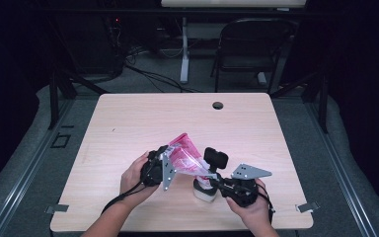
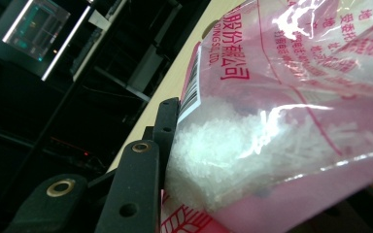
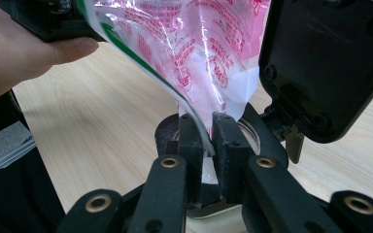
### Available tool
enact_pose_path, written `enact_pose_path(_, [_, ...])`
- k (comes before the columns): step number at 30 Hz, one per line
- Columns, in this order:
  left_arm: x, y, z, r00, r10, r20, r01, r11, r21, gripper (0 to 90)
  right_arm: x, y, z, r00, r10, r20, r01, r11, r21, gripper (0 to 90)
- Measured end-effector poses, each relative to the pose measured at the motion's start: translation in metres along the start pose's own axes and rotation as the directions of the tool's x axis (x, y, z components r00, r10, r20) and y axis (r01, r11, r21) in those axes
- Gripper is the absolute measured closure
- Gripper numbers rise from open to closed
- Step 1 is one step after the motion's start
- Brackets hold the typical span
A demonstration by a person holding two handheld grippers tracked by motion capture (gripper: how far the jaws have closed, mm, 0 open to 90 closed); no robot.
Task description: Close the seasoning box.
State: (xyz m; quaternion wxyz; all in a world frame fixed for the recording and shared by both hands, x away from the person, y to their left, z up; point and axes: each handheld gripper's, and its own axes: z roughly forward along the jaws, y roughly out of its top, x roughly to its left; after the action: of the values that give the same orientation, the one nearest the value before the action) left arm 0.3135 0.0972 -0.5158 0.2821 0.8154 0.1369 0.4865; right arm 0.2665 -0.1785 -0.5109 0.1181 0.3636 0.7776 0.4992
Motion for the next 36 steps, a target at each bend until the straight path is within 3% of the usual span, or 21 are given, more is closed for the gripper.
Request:
enact_pose_path(8, [-0.001, -0.005, 0.003, 0.9986, -0.036, 0.039, 0.036, 0.9992, 0.021, 69.9, 0.000, 0.000, 0.001, 1.0000, -0.001, -0.007, 0.001, 1.000, -0.006, 78.7])
enact_pose_path(17, [-0.001, -0.011, 0.007, 0.9909, -0.096, 0.095, 0.091, 0.9944, 0.054, 70.0, -0.001, 0.001, 0.004, 0.9998, 0.001, -0.021, -0.001, 1.000, -0.010, 74.5])
enact_pose_path(29, [-0.003, -0.020, 0.014, 0.9714, -0.167, 0.169, 0.153, 0.9837, 0.095, 70.1, -0.001, 0.003, 0.005, 0.9997, 0.004, -0.023, -0.005, 1.000, -0.022, 74.2])
enact_pose_path(34, [-0.003, -0.024, 0.016, 0.9574, -0.212, 0.196, 0.194, 0.9752, 0.105, 70.1, -0.001, 0.003, 0.006, 0.9998, 0.003, -0.021, -0.004, 1.000, -0.022, 74.2])
enact_pose_path(36, [-0.003, -0.026, 0.017, 0.9485, -0.236, 0.211, 0.216, 0.9697, 0.113, 70.1, -0.001, 0.004, 0.007, 0.9997, 0.006, -0.025, -0.007, 1.000, -0.028, 74.2])
